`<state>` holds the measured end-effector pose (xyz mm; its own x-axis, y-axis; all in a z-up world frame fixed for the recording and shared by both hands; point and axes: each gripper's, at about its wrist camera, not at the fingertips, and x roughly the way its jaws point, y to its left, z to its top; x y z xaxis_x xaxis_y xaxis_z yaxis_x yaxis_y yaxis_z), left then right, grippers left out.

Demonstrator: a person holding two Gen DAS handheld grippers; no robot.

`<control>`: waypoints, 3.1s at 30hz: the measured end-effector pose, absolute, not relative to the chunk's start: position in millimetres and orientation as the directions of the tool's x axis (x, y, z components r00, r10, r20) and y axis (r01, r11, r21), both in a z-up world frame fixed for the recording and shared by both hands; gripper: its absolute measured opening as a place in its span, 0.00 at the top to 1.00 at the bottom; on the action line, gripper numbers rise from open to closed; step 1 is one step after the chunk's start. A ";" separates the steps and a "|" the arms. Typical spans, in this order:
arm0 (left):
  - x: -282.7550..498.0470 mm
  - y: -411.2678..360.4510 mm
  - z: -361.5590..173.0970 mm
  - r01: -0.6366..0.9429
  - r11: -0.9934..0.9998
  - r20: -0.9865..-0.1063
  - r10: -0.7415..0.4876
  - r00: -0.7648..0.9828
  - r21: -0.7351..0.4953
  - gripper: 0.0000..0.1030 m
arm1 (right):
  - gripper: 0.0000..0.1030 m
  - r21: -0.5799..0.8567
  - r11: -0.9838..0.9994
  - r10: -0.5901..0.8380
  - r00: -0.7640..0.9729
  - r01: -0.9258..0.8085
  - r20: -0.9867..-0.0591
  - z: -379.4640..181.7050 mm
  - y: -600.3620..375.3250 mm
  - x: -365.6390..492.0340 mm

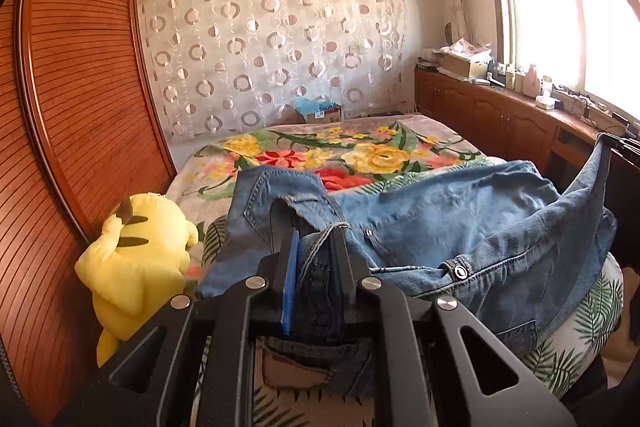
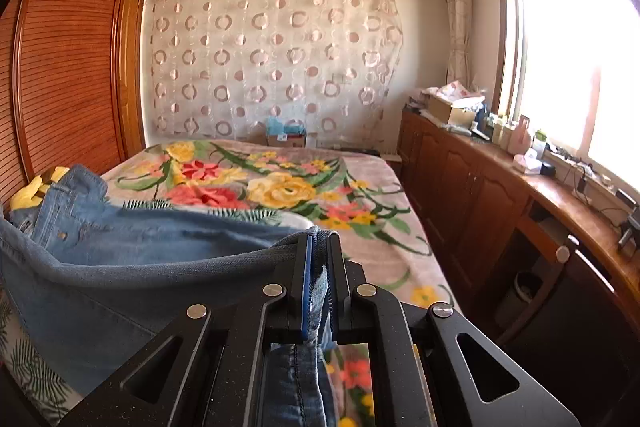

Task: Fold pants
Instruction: 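Lift the gripped jeans edge up with both grippers, then carry the lifted edge over and lower it onto the other leg, then open both grippers to release the folded jeans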

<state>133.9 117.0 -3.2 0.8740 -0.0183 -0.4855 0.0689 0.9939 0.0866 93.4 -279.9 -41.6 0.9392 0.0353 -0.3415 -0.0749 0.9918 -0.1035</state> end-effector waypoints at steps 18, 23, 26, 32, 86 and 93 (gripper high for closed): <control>238.2 122.6 2.3 0.049 0.994 -0.494 0.004 0.869 0.094 0.85 | 0.94 -0.140 0.989 -0.005 0.953 -0.039 -0.304 -45.5 -266.3 183.6; 269.5 126.0 -11.0 0.042 0.995 -0.529 0.010 0.848 0.087 0.85 | 0.94 -0.171 0.985 -0.023 0.942 -0.037 -0.336 -57.0 -259.1 201.3; 289.3 125.3 -24.3 0.039 0.995 -0.561 0.019 0.827 0.091 0.85 | 0.94 -0.199 0.979 -0.042 0.926 -0.036 -0.376 -64.0 -249.7 224.5; 309.8 122.6 -42.2 0.036 0.995 -0.623 0.030 0.781 0.093 0.84 | 0.94 -0.243 0.969 -0.075 0.883 -0.045 -0.463 -80.3 -233.1 269.9; 301.9 143.5 -37.5 -0.015 0.999 -0.633 0.035 0.774 0.037 0.84 | 0.93 -0.197 0.980 -0.095 0.828 -0.019 -0.553 -98.1 -228.9 309.9; 287.0 138.8 -33.0 0.004 0.999 -0.619 0.031 0.785 0.054 0.54 | 0.88 -0.162 0.986 -0.059 0.833 -0.038 -0.551 -81.4 -233.6 296.9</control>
<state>287.0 138.8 -33.0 0.7849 0.0306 -0.6188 0.0039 0.9985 0.0542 296.9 -233.6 -81.4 0.8327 -0.0585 -0.5506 -0.0380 0.9860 -0.1623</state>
